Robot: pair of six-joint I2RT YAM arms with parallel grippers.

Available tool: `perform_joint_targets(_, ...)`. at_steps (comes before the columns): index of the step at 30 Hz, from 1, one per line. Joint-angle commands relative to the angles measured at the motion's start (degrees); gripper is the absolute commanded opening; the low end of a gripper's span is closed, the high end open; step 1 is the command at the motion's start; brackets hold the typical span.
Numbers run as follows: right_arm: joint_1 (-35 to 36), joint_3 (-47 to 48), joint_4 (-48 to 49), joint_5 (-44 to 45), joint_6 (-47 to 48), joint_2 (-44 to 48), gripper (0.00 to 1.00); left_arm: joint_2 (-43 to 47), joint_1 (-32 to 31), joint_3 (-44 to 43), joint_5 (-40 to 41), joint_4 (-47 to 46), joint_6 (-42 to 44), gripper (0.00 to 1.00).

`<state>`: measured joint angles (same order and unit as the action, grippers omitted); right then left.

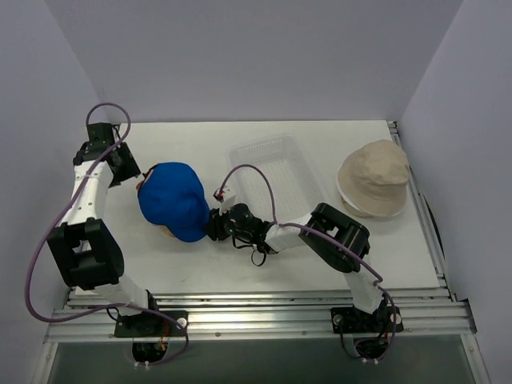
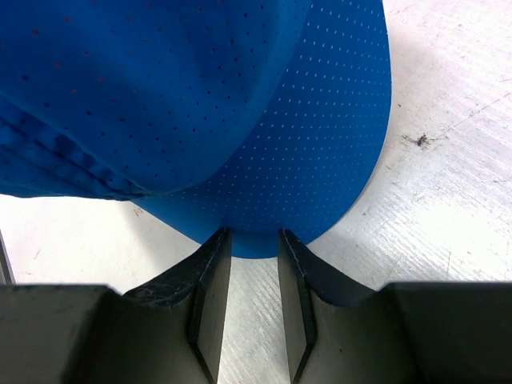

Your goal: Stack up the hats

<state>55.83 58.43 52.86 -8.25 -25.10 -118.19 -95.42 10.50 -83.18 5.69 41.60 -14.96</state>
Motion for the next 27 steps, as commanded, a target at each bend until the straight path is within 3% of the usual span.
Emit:
perform_joint_targets(1,-0.4,1.6,0.5,-0.4,0.7,2.2,0.26,8.9,1.4,-1.5,4.1,-0.4,-3.9,0.64)
perform_joint_targets(6,-0.4,1.7,-0.3,-1.0,0.8,2.8,0.27,19.6,4.3,0.9,0.1,-0.1,-7.3,0.66)
perform_joint_targets(10,-0.5,1.6,-0.7,-1.2,0.9,3.5,0.27,27.0,5.9,10.5,-12.2,-3.8,-8.9,0.65)
perform_joint_targets(11,-0.6,1.5,-0.7,-1.2,0.9,3.8,0.27,29.5,5.9,12.6,-19.7,-7.4,-10.1,0.65)
perform_joint_targets(14,-1.3,1.5,-0.8,-1.9,0.5,4.5,0.27,32.1,6.0,17.0,-25.2,-8.3,-12.0,0.59)
perform_joint_targets(22,-1.5,1.2,-1.3,-2.4,0.4,5.8,0.27,41.5,6.0,23.4,-23.2,-4.9,-15.4,0.50)
perform_joint_targets(27,-1.5,1.6,-1.2,-3.1,0.0,5.9,0.27,52.2,6.0,34.1,-26.1,-10.5,-21.9,0.50)
